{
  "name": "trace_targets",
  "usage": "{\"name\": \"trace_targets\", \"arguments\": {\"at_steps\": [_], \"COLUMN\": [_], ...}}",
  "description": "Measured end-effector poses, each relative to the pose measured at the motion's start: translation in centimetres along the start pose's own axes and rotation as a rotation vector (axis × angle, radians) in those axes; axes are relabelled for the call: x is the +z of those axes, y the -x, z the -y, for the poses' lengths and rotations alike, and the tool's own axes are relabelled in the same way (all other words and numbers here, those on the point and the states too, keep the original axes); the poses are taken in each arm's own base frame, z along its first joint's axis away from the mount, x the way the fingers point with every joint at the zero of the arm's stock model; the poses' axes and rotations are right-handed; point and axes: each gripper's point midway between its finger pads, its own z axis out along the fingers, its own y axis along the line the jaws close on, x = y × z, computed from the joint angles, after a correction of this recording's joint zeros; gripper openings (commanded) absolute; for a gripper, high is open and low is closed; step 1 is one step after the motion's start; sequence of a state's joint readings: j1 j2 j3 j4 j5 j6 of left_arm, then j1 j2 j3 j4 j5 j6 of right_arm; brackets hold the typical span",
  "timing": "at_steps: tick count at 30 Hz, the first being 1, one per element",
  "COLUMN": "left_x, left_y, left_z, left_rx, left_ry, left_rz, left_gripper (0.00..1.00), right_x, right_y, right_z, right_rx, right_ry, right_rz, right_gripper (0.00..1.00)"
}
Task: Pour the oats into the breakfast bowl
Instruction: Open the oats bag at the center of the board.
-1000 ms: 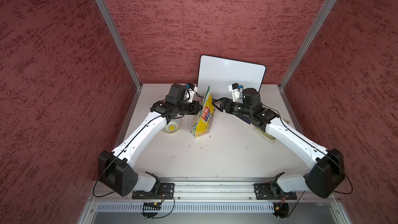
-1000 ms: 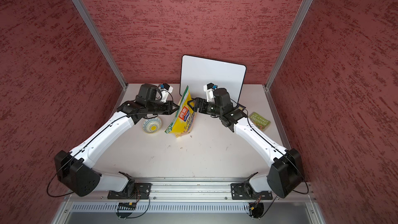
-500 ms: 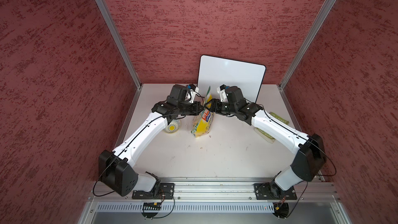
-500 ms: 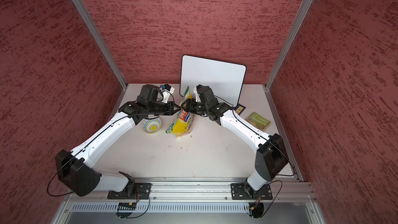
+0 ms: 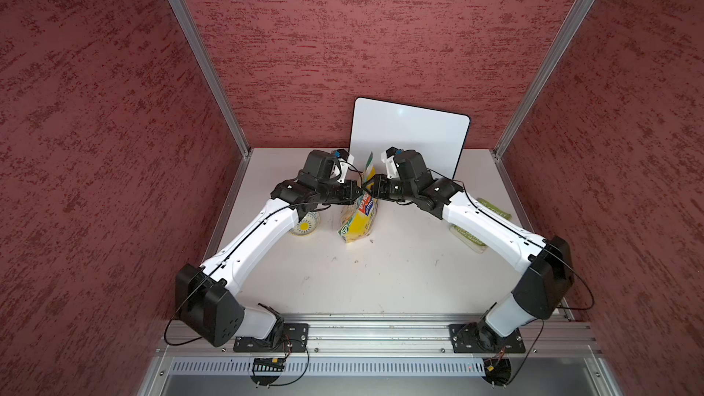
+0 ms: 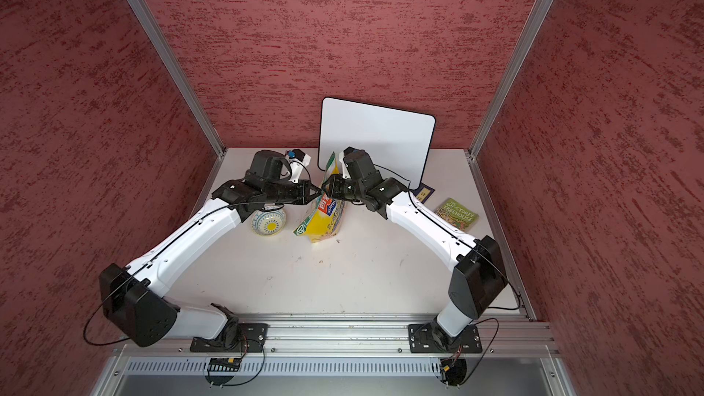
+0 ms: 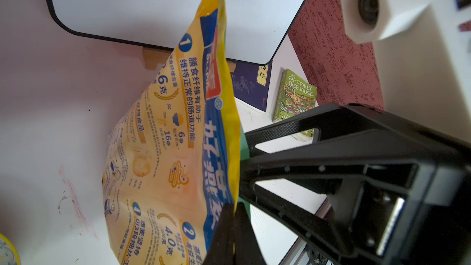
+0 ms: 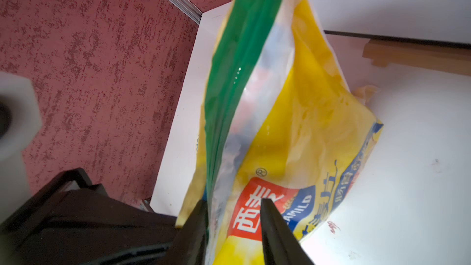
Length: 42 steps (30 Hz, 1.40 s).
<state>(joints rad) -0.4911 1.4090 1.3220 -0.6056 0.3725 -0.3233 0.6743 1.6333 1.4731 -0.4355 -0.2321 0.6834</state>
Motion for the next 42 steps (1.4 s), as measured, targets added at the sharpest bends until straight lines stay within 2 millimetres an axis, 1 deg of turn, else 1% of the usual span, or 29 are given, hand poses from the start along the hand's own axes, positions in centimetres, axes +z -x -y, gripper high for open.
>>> {"name": "trace_targets", "arguments": {"at_steps": [1,2,3,7,10,14,17,22,25,29,32,35,38,41,42], "left_x": [0.1,0.3,0.4,0.5,0.0,-2.4,-4.0,-5.1,-5.5,-5.8,-5.7,-5.4,-5.3,-5.1,-5.1], "left_y": [-0.1,-0.1,-0.2,-0.2,0.2,1.8,2.3,2.7,2.9,2.7,2.5,2.3,2.1,2.1,2.2], "left_z": [-0.1,-0.1,-0.1,-0.4,-0.8,-2.0,-3.3,-5.0,-5.9,-6.5,-6.3,-6.0,-5.7,-5.5,-5.3], "left_rx": [0.002,0.004,0.005,0.015,0.023,0.041,0.052,0.061,0.068,0.079,0.091,0.102,0.108,0.107,0.107], "left_ry": [0.005,0.011,0.014,0.048,0.094,0.21,0.305,0.413,0.46,0.494,0.486,0.467,0.443,0.419,0.41], "left_rz": [-0.001,-0.003,-0.006,0.004,0.032,0.139,0.19,0.226,0.235,0.228,0.214,0.199,0.189,0.182,0.183], "left_gripper": [0.0,0.0,0.0,0.0,0.0,0.0,0.0,0.0,0.0,0.0,0.0,0.0,0.0,0.1,0.16], "right_x": [0.1,0.2,0.3,0.2,-0.3,-2.0,-3.4,-5.8,-7.7,-10.3,-11.5,-12.2,-12.0,-11.5,-11.4], "right_y": [-0.1,-0.2,-0.2,-0.3,-0.2,-0.3,-0.5,-0.5,-0.1,-0.1,-0.1,0.1,-0.6,-1.4,-1.5], "right_z": [-0.2,-0.2,-0.3,0.0,0.7,2.1,3.5,5.8,6.3,6.2,5.6,5.0,4.5,4.2,4.1], "right_rx": [0.0,0.003,0.001,-0.006,-0.024,-0.062,-0.087,-0.146,-0.191,-0.253,-0.3,-0.33,-0.348,-0.347,-0.344], "right_ry": [0.006,0.01,0.012,-0.006,-0.05,-0.15,-0.233,-0.382,-0.449,-0.476,-0.469,-0.458,-0.415,-0.37,-0.359], "right_rz": [-0.005,-0.009,-0.012,-0.009,0.004,0.019,0.024,0.031,0.042,0.045,0.041,0.04,0.002,-0.04,-0.048], "right_gripper": [0.15,0.04,0.0,0.0,0.0,0.0,0.0,0.0,0.0,0.0,0.0,0.0,0.0,0.0,0.01]}}
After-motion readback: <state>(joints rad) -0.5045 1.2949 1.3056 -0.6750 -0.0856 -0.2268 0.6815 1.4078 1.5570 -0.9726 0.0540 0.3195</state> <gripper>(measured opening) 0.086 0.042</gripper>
